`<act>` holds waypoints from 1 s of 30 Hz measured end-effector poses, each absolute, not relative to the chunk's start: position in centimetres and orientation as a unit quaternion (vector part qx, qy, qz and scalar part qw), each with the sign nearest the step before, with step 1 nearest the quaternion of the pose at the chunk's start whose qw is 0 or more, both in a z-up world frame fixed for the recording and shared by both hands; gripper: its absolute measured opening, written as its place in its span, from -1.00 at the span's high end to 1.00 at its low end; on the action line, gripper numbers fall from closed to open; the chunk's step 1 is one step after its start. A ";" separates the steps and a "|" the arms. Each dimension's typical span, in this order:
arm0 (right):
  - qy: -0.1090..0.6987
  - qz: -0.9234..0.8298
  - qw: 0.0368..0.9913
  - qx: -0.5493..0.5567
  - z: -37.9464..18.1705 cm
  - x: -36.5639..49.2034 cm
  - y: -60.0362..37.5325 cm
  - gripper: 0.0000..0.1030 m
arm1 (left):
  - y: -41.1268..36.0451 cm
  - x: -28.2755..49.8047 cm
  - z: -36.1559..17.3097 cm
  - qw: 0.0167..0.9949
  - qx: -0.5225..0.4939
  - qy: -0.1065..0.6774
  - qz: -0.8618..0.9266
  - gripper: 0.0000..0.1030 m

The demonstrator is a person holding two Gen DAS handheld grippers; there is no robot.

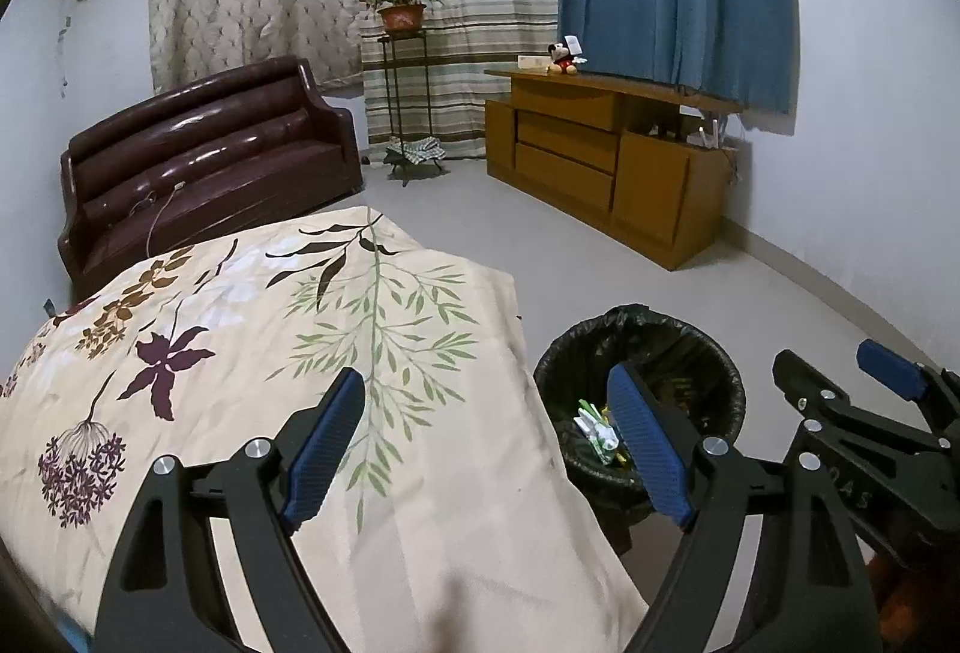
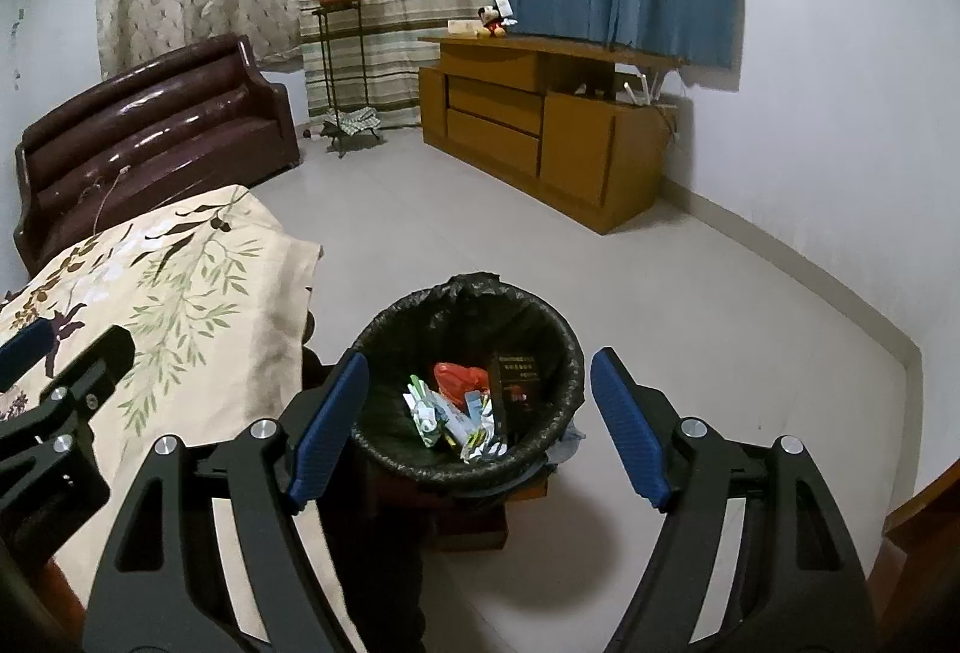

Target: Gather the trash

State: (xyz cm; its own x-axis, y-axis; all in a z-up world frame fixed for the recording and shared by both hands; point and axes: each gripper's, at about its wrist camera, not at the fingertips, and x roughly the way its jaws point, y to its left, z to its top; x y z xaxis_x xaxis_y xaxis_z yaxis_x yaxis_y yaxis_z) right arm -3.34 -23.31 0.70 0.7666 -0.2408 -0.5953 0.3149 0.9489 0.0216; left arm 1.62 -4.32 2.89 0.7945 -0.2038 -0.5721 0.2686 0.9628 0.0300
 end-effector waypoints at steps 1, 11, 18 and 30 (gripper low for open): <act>0.306 -0.148 0.939 0.059 0.8 -3.5 -23.2 -0.46 | -4.2 1.6 2.9 0.946 0.054 0.296 -0.125 -0.57; 0.302 -0.145 0.941 0.054 1.1 -3.7 -22.7 -0.46 | -3.6 1.0 3.1 0.947 0.049 0.294 -0.123 -0.57; 0.302 -0.146 0.941 0.054 1.0 -3.7 -22.6 -0.46 | -3.6 1.0 3.1 0.946 0.049 0.294 -0.123 -0.57; 0.301 -0.147 0.941 0.055 1.0 -3.6 -22.3 -0.46 | -3.5 1.0 3.1 0.946 0.049 0.294 -0.123 -0.57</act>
